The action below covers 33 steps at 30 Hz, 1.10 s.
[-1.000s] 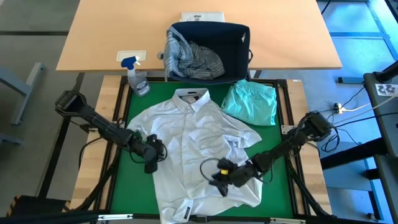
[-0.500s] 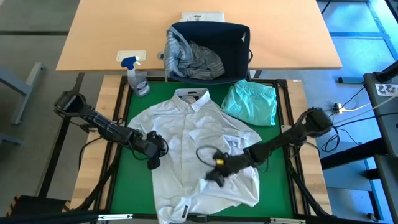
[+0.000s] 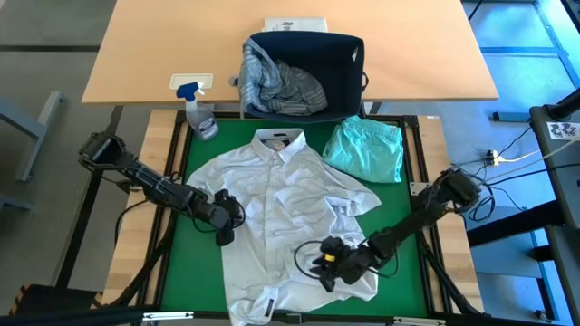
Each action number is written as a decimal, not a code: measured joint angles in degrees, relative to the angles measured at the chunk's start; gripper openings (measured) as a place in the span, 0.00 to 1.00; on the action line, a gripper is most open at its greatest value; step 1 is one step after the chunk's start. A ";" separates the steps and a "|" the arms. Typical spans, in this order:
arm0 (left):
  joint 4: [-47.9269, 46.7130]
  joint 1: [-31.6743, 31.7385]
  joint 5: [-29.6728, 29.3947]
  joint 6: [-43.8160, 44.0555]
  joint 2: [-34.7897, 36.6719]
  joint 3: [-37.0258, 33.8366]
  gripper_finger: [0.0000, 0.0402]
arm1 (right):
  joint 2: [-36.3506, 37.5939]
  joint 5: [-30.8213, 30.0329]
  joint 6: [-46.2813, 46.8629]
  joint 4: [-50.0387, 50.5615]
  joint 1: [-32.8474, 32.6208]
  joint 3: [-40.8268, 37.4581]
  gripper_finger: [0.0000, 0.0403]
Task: Fold laundry
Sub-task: Fold the white polo shirt
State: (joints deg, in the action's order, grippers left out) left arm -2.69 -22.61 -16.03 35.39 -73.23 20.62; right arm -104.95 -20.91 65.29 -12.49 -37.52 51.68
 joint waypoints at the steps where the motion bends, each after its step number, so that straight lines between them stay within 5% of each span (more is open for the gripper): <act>1: 0.02 0.00 0.00 0.00 0.00 0.00 0.18 | -0.28 -0.90 -1.56 -0.48 0.54 0.00 0.37; 6: 0.03 0.00 0.00 -0.01 0.00 0.00 0.18 | -1.32 -1.70 -7.07 -0.25 3.95 0.04 0.37; 12: 0.51 0.00 -0.01 -0.04 0.00 0.00 0.18 | -2.14 8.04 -8.17 -1.39 6.51 0.05 0.37; 21: 7.04 0.00 -0.22 -0.41 0.17 0.87 0.17 | -2.14 8.05 -9.78 -1.93 6.43 0.00 0.36; 33: 9.54 8.54 -6.10 -4.21 -2.25 2.69 0.17 | -3.13 5.51 -11.30 -2.93 6.43 0.00 0.03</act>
State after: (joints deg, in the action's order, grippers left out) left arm 6.85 -14.07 -22.13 31.18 -75.48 23.31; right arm -108.08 -15.40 54.00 -15.41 -31.09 51.68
